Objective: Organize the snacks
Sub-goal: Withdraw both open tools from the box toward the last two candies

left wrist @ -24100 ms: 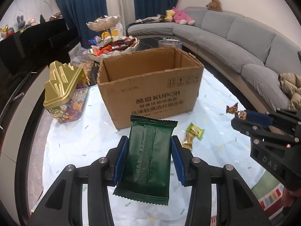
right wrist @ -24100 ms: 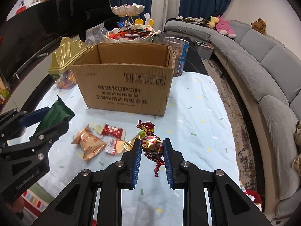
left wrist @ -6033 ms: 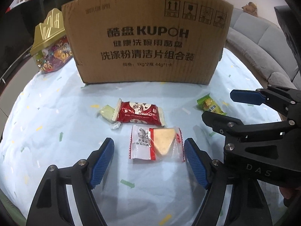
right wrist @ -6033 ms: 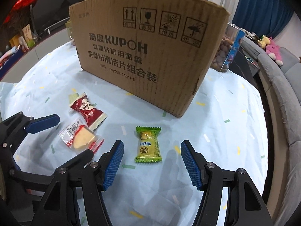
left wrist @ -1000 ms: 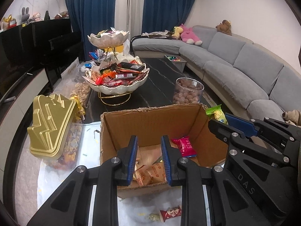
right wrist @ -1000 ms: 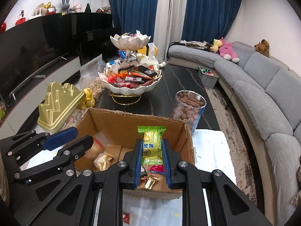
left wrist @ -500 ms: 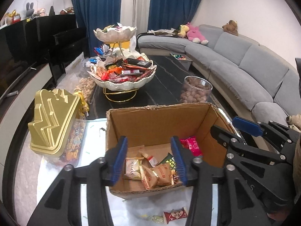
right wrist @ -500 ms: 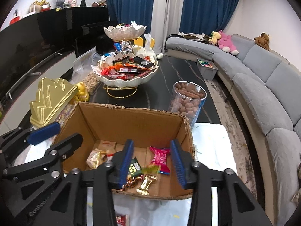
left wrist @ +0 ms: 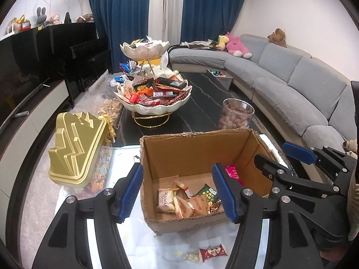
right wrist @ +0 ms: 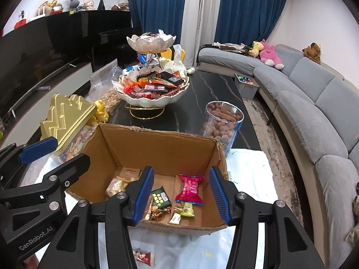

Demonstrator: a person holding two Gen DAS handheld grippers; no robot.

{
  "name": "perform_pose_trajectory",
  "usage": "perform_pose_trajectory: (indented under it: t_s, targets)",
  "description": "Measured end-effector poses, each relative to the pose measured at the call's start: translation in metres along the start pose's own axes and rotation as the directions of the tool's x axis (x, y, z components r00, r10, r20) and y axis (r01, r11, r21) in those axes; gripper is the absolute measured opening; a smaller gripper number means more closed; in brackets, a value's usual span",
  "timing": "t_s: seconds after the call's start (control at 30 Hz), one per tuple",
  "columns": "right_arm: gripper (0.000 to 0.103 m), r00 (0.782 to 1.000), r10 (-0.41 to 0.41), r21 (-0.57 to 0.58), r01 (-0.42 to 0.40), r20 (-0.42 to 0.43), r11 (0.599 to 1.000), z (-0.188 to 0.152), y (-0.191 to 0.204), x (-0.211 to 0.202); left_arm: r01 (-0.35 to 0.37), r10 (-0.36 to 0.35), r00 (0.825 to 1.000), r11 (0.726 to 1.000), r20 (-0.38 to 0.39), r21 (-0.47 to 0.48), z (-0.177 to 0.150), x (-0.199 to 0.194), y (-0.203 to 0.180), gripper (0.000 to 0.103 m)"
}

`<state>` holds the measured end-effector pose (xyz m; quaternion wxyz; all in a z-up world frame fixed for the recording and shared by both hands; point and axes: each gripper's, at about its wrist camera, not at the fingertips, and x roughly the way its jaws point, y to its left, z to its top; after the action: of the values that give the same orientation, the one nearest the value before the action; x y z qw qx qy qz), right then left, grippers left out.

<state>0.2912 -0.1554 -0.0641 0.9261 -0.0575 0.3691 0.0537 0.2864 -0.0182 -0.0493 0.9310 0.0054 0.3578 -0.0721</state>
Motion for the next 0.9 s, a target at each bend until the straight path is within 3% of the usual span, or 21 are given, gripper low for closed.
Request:
perform_pose_trajectory:
  t_s: [0.43,0.9]
  targets:
    - [0.052,1.000,0.012,-0.007,-0.012,0.023,1.000,-0.013,0.007,-0.034,-0.014,0.013,0.999,0.999,0.036,0.040,-0.007,-0.041,-0.004,0.067]
    - [0.057,1.000,0.021,-0.030,-0.021,0.005,0.999,-0.042,0.023,-0.045,-0.023,0.022,1.000,0.998,0.016,0.051,-0.040,-0.057,0.002,0.069]
